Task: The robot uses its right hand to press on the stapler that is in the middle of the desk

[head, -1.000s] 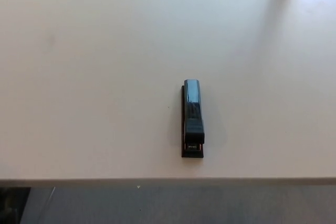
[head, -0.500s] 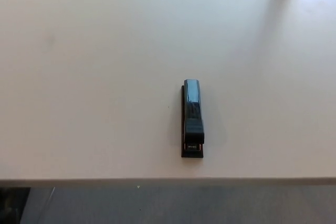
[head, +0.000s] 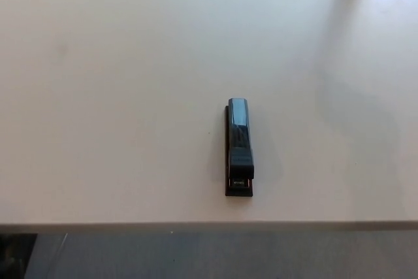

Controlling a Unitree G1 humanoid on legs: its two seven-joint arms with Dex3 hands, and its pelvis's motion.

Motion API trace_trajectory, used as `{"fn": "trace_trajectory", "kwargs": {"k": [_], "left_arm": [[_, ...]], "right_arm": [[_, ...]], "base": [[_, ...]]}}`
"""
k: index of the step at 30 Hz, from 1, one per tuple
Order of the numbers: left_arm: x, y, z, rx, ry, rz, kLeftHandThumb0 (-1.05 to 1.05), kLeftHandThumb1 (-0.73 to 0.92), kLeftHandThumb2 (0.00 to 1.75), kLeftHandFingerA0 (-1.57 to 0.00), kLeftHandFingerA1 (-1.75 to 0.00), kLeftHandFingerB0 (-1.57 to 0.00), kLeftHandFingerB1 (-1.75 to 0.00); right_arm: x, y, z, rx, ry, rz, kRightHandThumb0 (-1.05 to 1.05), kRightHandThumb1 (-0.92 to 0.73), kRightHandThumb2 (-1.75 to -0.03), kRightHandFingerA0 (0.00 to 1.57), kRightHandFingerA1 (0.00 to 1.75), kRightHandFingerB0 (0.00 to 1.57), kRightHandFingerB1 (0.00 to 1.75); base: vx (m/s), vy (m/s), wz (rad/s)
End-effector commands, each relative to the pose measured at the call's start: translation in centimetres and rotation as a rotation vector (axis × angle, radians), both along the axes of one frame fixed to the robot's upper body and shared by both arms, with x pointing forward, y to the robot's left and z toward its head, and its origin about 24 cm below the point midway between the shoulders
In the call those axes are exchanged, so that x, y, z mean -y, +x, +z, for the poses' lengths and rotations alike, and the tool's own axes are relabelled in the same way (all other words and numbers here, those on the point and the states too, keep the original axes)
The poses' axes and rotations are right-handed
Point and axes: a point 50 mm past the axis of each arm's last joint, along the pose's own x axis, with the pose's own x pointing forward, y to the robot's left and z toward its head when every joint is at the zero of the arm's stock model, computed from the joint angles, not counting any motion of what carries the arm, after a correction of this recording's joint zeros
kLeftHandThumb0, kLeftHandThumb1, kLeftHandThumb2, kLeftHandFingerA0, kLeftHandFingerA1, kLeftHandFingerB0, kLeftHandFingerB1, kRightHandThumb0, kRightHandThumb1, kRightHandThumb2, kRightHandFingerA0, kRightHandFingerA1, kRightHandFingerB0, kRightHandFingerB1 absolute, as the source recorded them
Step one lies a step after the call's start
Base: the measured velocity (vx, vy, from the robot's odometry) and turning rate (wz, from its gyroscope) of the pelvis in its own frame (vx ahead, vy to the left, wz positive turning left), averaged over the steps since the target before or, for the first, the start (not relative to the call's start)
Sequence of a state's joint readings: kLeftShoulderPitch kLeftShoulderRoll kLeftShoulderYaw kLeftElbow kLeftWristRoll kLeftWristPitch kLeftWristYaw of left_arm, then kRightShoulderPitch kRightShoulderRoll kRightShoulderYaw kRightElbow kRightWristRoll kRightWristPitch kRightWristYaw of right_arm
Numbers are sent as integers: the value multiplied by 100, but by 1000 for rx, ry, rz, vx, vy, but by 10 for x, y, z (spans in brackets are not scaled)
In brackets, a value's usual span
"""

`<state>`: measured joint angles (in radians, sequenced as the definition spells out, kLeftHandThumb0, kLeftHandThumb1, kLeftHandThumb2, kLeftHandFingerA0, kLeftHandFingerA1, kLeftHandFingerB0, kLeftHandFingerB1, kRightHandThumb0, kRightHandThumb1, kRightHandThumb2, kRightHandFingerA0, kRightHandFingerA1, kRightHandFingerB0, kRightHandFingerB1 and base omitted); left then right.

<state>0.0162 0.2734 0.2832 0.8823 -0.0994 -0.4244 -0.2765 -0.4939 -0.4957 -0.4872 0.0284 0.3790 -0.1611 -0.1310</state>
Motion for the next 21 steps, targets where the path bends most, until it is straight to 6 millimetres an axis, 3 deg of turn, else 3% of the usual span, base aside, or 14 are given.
{"fn": "trace_trajectory", "kwargs": {"k": [1,4,5,6,7,11,12,13,16,17,18,19,20,21], "left_arm": [[-12,2,10,31,39,-1,-73,65,107,-4,-50,-6,-49],[-12,3,11,31,50,-11,-78,67,108,-2,-48,-5,-48],[-11,3,11,33,52,-9,-70,92,67,-12,-43,-12,-40],[-11,3,11,33,56,-10,-70,92,67,-12,-43,-13,-39],[-11,4,11,33,55,-12,-78,66,106,-4,-50,-8,-49],[-10,3,11,34,53,-17,-75,65,106,-5,-50,-7,-49],[-10,3,11,35,54,-14,-69,92,68,-11,-44,-12,-40],[-10,3,11,39,54,-16,-71,66,108,-3,-50,-4,-49],[-10,3,11,39,52,-16,-72,66,105,-4,-50,-5,-49],[-10,2,10,34,57,-15,-68,92,68,-11,-44,-12,-40],[-10,1,9,31,55,-13,-75,67,105,-2,-49,-5,-48],[-9,1,8,34,33,-5,-63,65,106,-3,-50,-5,-49],[-9,1,8,37,28,-5,-71,64,104,-1,-48,-5,-48],[-9,1,8,38,36,-11,-67,84,90,-11,-49,-12,-47]], "right_arm": [[-112,18,50,89,-317,405,-13,-78,-68,128,106,82,112],[-139,25,55,74,-300,435,-12,-77,-74,124,119,81,112],[-145,27,55,68,-304,448,-15,-80,-72,124,120,76,119],[-155,35,55,51,-316,469,-15,-79,-69,126,108,77,117],[-162,42,55,33,-321,475,-13,-80,-64,128,99,74,116],[-181,61,53,-2,-310,510,-21,-78,-64,131,89,75,111],[-191,67,52,-13,-300,528,-22,-78,-64,129,98,78,110],[-199,71,51,-23,-284,544,-21,-79,-63,126,107,80,112],[-221,84,45,-79,-258,621,-18,-80,-65,127,97,75,116],[-225,87,42,-90,-249,629,-15,-80,-66,127,95,75,116],[-232,92,38,-117,-226,652,-12,-80,-70,124,105,73,120],[-242,100,30,-161,-192,681,-10,-77,-76,122,115,75,120],[-246,104,25,-172,-189,684,-7,-76,-80,120,121,75,123],[-250,108,18,-192,-184,690,-14,-79,-74,120,119,75,123]], "base": [[0,0,0],[0,0,0],[0,0,0],[0,0,0],[0,0,0],[0,0,0],[0,0,0],[0,0,0],[0,0,0],[0,0,0],[0,0,0],[0,0,0],[0,0,0],[0,0,0]]}}
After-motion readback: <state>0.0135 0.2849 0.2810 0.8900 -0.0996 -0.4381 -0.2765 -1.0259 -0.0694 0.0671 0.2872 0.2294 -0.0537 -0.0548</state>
